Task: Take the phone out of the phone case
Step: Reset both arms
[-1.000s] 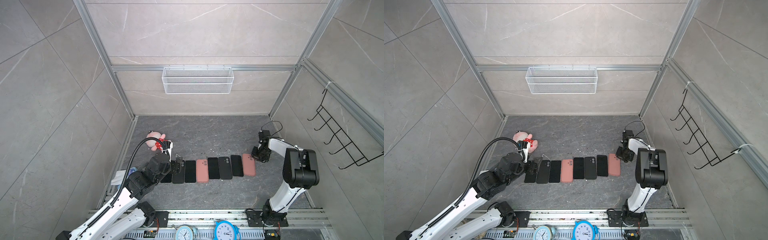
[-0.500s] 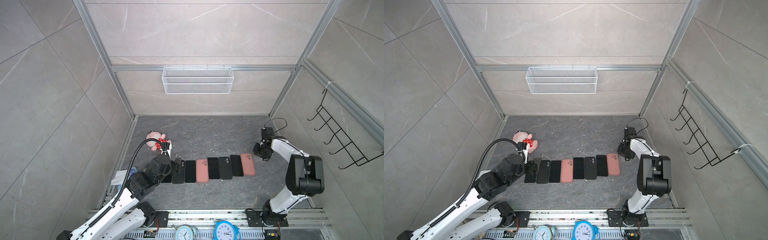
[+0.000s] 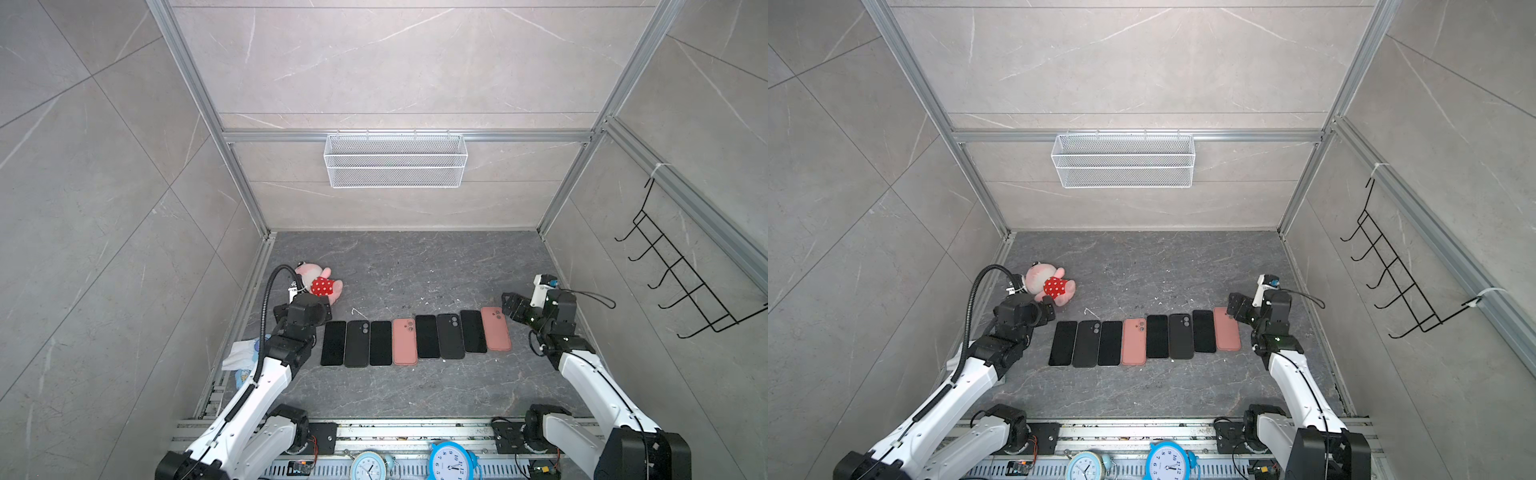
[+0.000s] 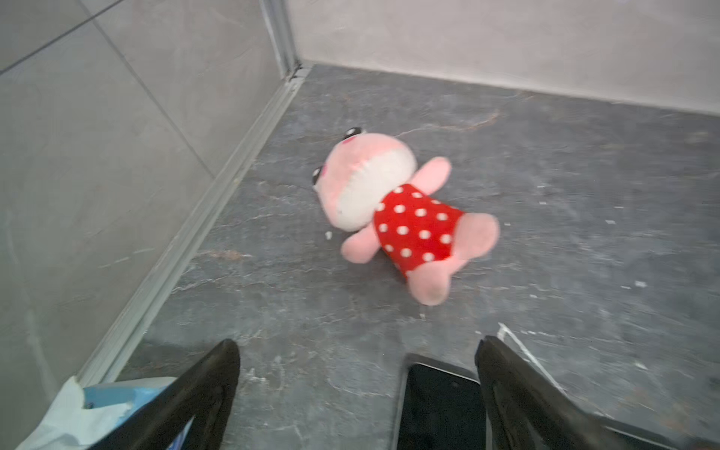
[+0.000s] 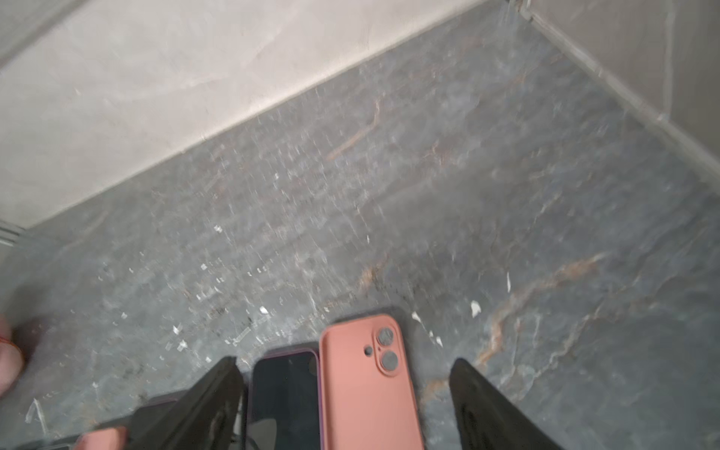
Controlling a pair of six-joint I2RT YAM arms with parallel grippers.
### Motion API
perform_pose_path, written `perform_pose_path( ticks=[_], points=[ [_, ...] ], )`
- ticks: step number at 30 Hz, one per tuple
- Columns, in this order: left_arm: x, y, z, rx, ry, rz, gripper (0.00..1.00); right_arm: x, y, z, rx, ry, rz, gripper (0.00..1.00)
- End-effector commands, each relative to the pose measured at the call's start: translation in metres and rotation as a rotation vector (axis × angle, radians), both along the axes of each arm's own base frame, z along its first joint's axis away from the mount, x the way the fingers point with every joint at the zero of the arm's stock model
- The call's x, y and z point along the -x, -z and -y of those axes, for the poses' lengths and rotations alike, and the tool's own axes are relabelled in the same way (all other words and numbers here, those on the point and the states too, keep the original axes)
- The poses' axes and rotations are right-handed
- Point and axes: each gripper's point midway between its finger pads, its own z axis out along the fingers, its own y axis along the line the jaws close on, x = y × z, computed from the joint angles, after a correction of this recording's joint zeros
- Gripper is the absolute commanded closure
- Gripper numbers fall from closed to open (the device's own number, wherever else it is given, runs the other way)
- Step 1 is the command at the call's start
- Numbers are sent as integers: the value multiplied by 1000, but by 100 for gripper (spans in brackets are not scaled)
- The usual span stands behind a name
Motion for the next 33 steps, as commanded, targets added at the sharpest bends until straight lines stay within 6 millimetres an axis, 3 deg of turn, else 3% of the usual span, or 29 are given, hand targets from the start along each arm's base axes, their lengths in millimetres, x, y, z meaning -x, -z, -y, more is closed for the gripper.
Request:
perform_pose_path(
  ticks=[1,8,13,15,18,21,26,33],
  points=[
    [-21,-6,-6,-61,31,98,2,-23,-33,1,37,-11,186,1],
    [-31,32,-22,-103,45,82,2,-28,-29,3,168,14,276,0],
    [-48,45,-8,-74,156,185,1,-24,-3,-5,307,4,324,0],
    [-58,47,1,-83,222,186,2,-23,-9,-12,364,-13,381,0],
    [-72,59,-6,-81,207,167,3,-38,4,-23,391,-64,332,0],
    [-73,69,-11,10,238,151,3,-50,22,-24,402,-66,261,0],
    [-76,74,-13,60,260,137,1,-61,33,-10,351,-20,211,0],
    [-76,74,-14,62,258,136,1,-60,33,-8,355,-22,206,0]
  ],
)
